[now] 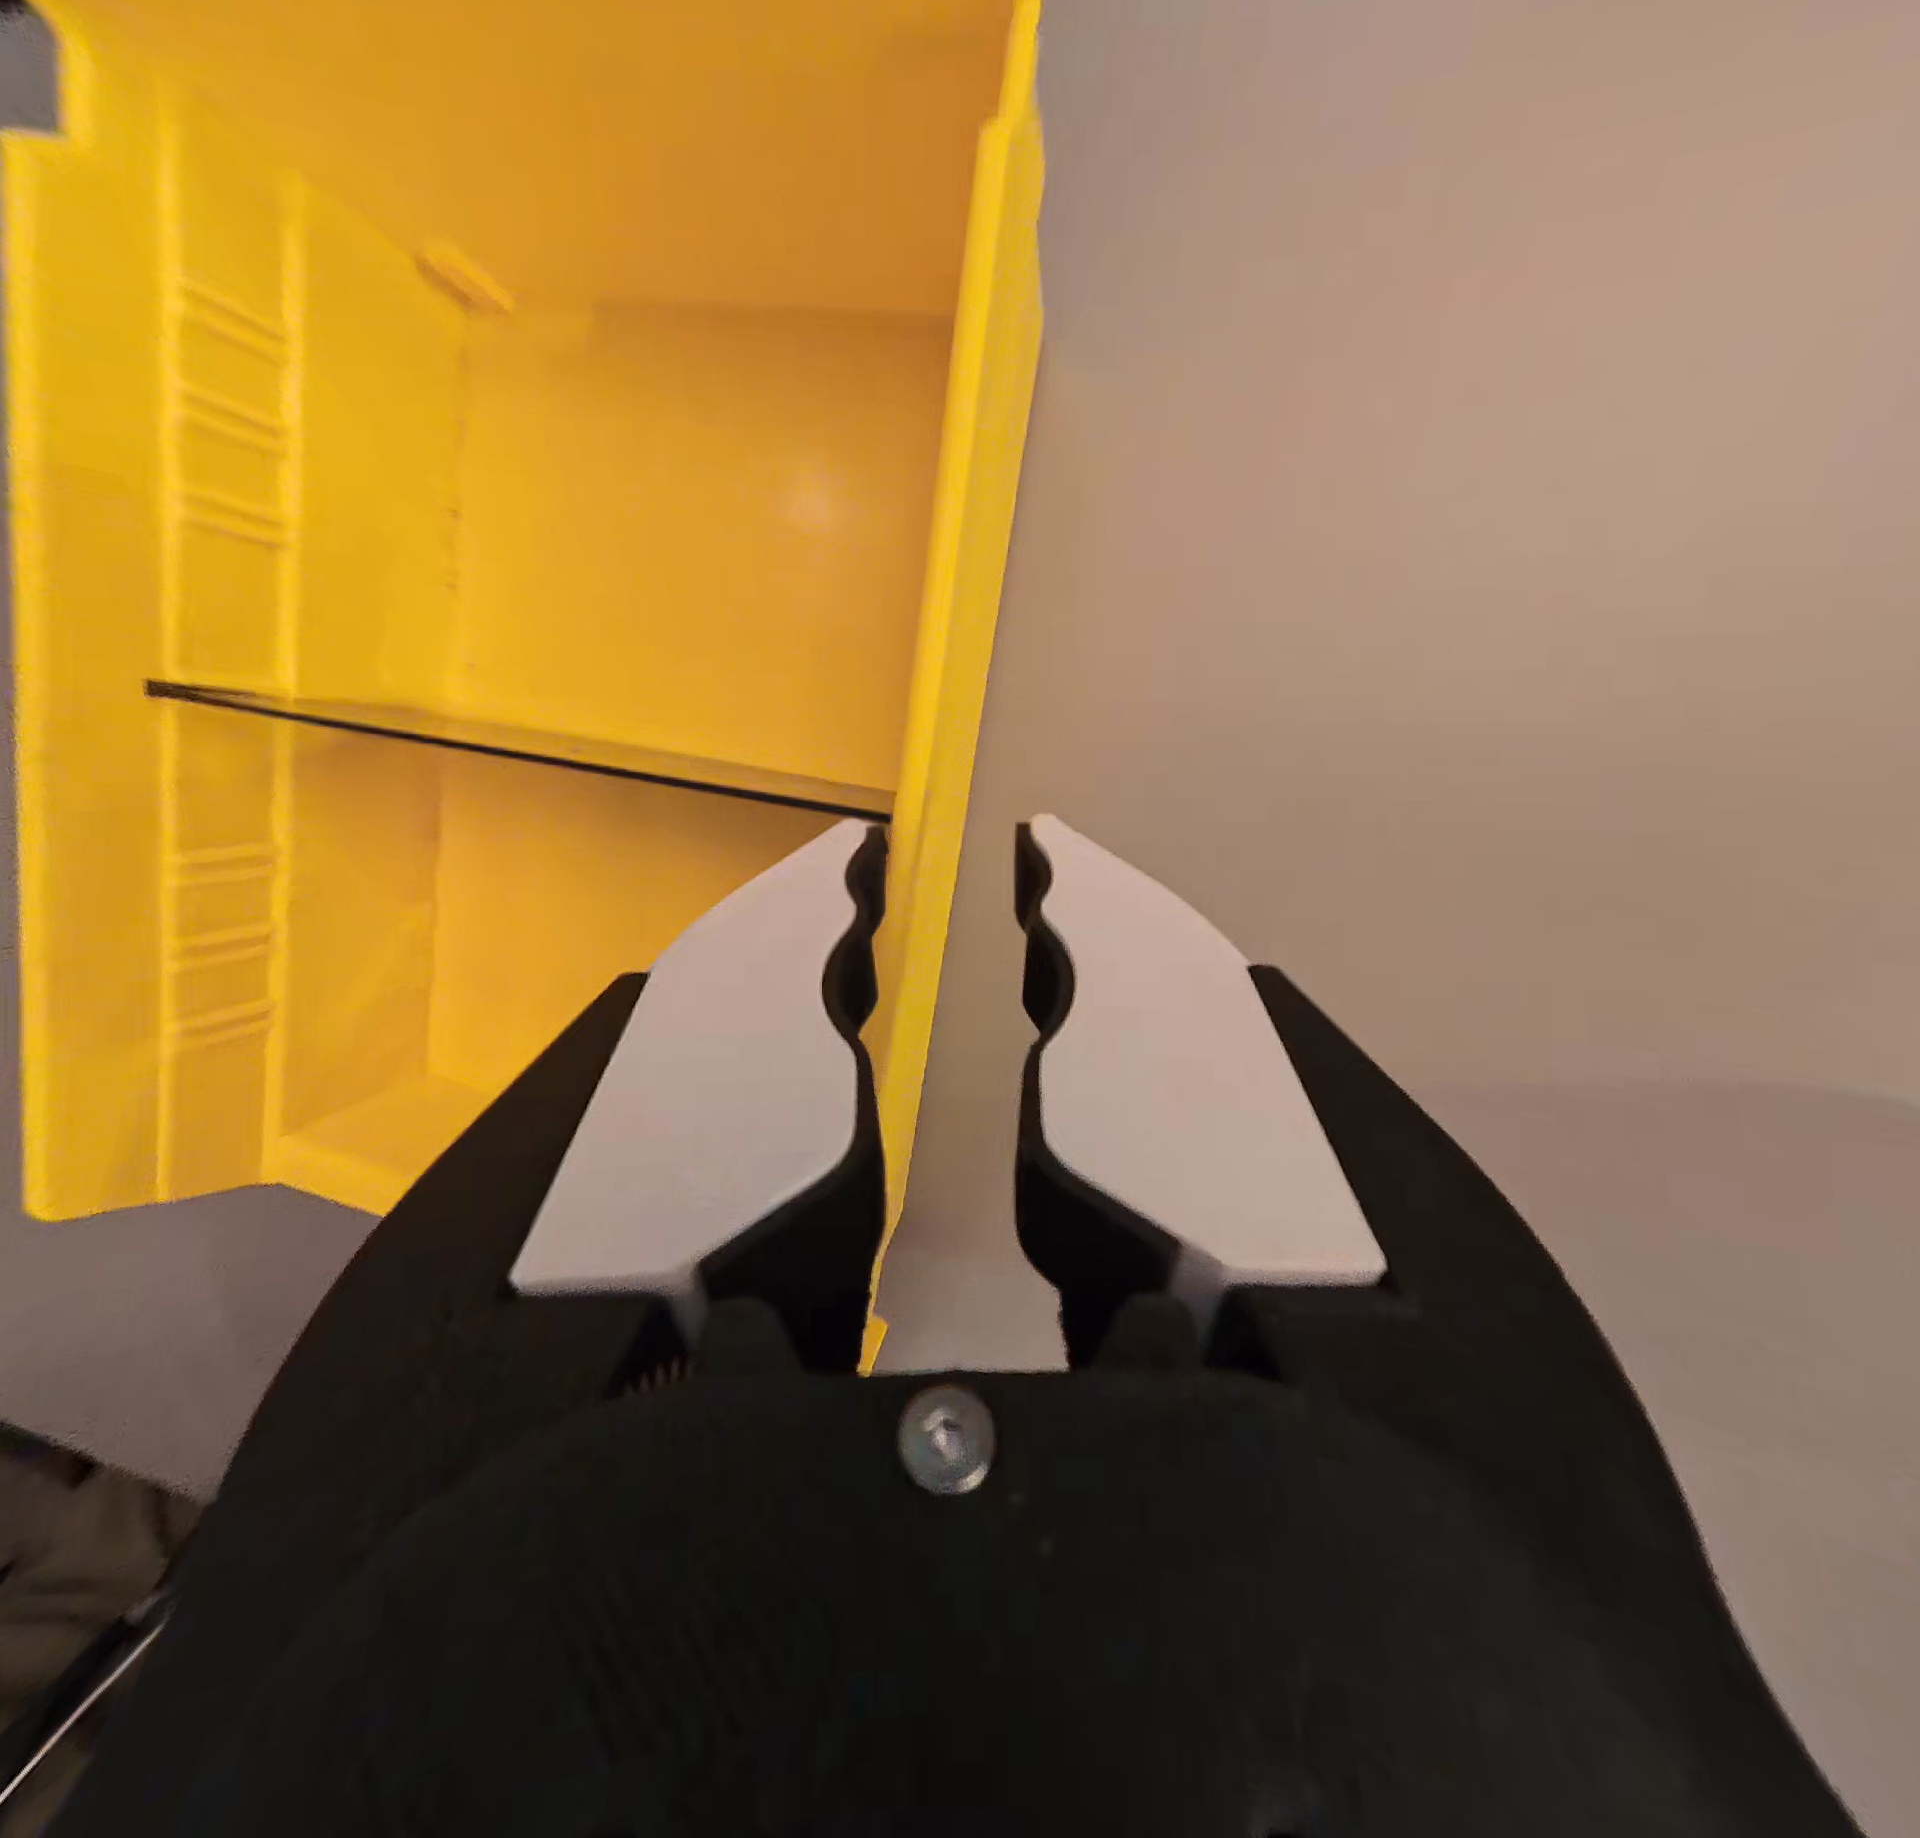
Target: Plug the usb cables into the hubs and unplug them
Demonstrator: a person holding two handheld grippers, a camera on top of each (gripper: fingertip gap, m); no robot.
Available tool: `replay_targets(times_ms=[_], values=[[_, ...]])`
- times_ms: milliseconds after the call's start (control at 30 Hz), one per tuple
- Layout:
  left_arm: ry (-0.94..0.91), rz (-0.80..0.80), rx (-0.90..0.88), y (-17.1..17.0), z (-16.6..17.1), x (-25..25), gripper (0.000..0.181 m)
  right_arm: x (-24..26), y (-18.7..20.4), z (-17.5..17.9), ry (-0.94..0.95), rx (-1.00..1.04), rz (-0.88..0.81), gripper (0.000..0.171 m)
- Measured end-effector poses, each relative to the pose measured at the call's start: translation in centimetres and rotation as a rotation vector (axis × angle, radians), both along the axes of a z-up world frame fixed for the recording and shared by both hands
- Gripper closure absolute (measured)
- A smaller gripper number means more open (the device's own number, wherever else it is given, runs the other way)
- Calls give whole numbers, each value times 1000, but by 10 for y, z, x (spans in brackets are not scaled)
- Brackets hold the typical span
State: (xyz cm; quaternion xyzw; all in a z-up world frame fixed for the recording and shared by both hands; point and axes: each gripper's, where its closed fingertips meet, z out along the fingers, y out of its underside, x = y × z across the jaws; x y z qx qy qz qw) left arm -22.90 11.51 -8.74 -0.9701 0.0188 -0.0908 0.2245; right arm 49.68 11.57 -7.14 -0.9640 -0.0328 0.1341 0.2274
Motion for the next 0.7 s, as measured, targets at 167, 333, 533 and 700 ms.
replay_targets(times_ms=[167, 333, 533, 700], values=[[48, -16, 84, 8, 1, -6, 172, 17, 9, 60, -36, 288, -66, 146], [105, -6, 258, 16, 27, -10, 161, 17, 14, 150, -83, 781, -58, 146], [274, -243, 650, 24, 90, 30, 126, -14, -3, 225, 77, 1213, 1, 129], [319, -540, 830, 30, 95, 109, 95, -39, -23, 269, -113, 1505, 17, 130]])
